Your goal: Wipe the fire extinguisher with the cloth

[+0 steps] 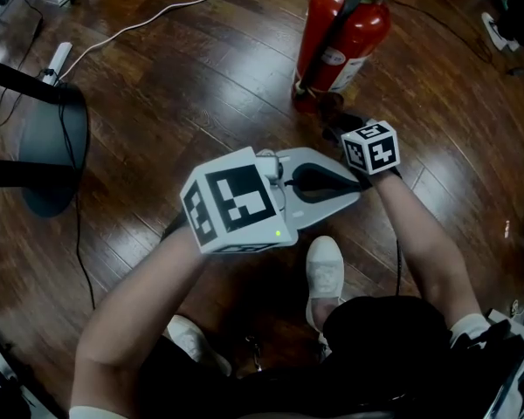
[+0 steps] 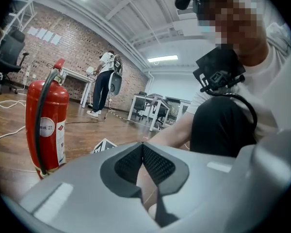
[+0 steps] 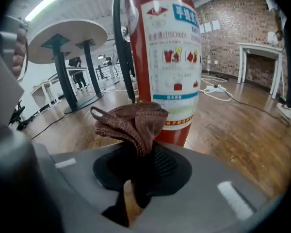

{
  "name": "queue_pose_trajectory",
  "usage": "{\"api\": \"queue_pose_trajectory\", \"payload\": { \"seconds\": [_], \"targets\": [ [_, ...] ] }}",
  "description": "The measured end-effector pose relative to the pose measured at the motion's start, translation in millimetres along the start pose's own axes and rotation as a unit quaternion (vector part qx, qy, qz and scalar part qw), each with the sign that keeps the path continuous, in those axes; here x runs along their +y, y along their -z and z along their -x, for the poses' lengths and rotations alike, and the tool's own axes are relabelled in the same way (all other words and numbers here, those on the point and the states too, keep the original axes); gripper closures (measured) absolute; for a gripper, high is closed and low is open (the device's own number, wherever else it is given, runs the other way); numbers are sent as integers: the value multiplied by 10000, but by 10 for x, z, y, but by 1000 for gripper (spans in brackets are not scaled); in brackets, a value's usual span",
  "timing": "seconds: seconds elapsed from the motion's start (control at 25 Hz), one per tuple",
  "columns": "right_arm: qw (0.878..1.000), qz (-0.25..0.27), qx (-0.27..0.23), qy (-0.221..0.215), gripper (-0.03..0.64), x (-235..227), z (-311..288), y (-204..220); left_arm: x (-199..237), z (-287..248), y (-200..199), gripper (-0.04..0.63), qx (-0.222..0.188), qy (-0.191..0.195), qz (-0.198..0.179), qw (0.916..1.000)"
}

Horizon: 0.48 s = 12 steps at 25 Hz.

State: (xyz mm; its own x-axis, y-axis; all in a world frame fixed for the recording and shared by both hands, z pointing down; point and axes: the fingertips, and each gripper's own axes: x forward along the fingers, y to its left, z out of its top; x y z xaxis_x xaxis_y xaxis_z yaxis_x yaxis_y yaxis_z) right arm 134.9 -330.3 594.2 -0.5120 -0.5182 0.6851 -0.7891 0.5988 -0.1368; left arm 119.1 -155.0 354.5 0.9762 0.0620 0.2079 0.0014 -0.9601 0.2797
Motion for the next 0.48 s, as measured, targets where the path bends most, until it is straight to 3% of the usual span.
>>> {"api": "queue_pose_trajectory", "payload": {
  "seconds": [0.12, 0.2, 0.36, 0.48],
  "targets": [
    [9997, -2, 242, -82, 545, 18, -58, 100, 10, 8, 13, 595, -7, -10, 12, 10000],
    [9999, 68, 68, -80, 545, 96, 93, -20, 7, 28, 19, 595, -11, -20, 17, 10000],
    [9970, 188, -743, -144, 545, 399, 665, -586, 7, 107, 0, 595, -22, -51, -3, 10000],
    [9881, 251, -1504, -181, 545, 573, 1148, -1100, 6, 141, -38, 595, -59, -58, -25, 10000]
  ]
}}
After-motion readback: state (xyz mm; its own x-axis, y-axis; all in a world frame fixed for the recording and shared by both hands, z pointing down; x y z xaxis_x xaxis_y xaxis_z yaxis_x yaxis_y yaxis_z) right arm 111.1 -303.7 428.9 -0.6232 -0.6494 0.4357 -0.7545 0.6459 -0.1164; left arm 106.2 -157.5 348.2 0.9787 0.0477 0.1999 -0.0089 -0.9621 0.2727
